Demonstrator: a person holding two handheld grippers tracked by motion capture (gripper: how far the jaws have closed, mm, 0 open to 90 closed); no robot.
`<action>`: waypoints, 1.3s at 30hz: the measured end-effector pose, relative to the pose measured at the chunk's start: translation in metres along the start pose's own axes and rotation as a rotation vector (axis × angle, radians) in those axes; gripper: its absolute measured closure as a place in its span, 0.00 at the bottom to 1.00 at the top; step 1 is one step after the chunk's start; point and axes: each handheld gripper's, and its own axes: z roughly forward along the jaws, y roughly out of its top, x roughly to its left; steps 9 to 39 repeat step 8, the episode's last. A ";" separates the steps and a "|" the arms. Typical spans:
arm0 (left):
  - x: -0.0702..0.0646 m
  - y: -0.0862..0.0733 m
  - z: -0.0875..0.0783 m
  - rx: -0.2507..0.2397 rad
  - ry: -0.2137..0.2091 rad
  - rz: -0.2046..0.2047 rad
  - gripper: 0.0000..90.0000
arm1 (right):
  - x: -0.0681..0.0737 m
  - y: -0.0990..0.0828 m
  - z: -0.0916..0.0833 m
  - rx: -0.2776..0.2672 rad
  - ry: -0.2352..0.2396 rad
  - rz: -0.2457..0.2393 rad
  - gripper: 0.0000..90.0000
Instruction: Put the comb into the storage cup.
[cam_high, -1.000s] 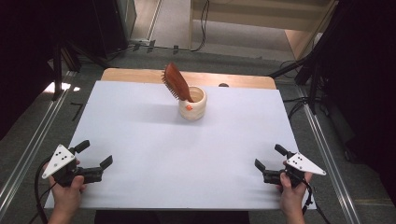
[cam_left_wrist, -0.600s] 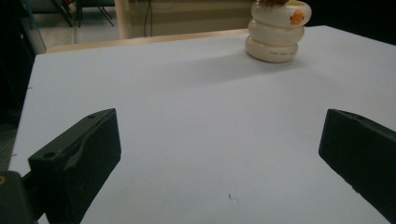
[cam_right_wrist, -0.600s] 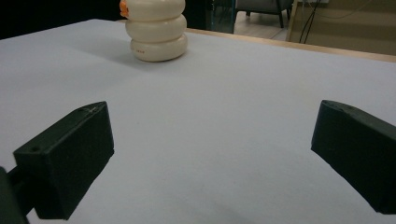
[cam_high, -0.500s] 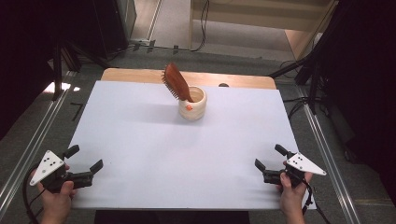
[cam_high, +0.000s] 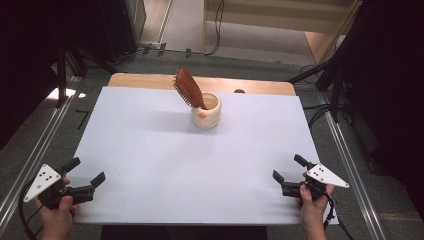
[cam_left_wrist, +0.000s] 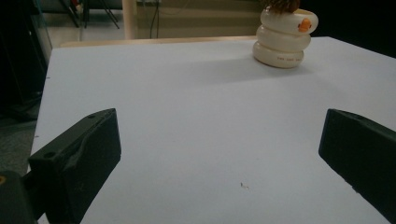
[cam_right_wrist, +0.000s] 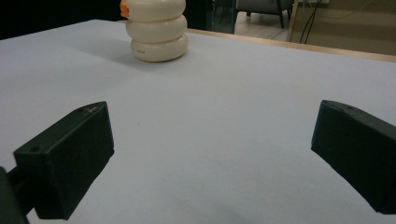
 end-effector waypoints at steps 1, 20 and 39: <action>0.000 0.000 0.000 0.000 0.005 0.003 0.00 | 0.000 0.000 0.000 -0.001 -0.001 0.001 0.00; 0.000 0.000 0.001 0.000 -0.006 0.004 0.00 | -0.001 0.000 0.000 -0.004 -0.013 0.007 0.00; 0.000 0.000 0.001 0.000 -0.006 0.004 0.00 | -0.001 0.000 0.000 -0.004 -0.013 0.007 0.00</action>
